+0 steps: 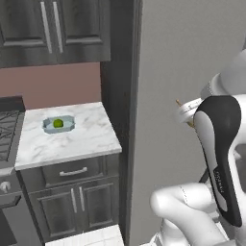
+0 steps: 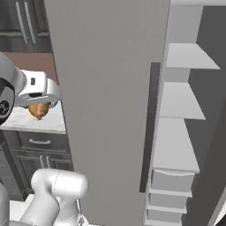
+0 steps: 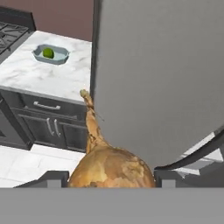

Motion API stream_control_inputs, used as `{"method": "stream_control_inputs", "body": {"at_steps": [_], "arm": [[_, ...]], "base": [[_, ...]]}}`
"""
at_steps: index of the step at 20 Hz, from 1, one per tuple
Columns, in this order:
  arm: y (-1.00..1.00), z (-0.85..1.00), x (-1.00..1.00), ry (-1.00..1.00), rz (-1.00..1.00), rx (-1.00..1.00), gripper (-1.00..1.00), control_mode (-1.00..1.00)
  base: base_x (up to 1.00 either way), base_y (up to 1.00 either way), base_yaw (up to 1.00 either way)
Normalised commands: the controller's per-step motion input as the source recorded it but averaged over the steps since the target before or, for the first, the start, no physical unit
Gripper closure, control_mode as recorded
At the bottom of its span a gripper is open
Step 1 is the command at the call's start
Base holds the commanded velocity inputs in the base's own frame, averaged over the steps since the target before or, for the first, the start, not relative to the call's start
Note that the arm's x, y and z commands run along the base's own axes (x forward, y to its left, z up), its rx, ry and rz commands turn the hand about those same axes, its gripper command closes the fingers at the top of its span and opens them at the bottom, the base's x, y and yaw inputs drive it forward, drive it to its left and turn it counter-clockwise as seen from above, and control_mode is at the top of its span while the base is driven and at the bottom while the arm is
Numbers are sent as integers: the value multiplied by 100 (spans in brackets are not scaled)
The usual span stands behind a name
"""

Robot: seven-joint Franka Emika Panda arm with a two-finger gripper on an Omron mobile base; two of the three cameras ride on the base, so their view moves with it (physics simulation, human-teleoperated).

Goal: Take the lime and onion out of the freezer and place them in the tupperware container on the counter. Then put the tupperware containing the vegetables back in the freezer.

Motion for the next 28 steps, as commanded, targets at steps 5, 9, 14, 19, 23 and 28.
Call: {"method": "stream_control_inputs", "body": {"at_steps": [5, 9, 14, 19, 23, 28], "arm": [[0, 0, 0, 0, 0, 0, 100, 100], [0, 0, 0, 0, 0, 0, 100, 100], [0, 0, 0, 0, 0, 0, 100, 100], [0, 0, 0, 0, 0, 0, 100, 100], [0, 0, 0, 0, 0, 0, 100, 100], [0, 0, 0, 0, 0, 0, 100, 100]], "base": [[-17, 100, 0], [-16, 100, 0], [45, 79, 0], [98, 16, 0], [86, 0, 0], [7, 2, 0]]}}
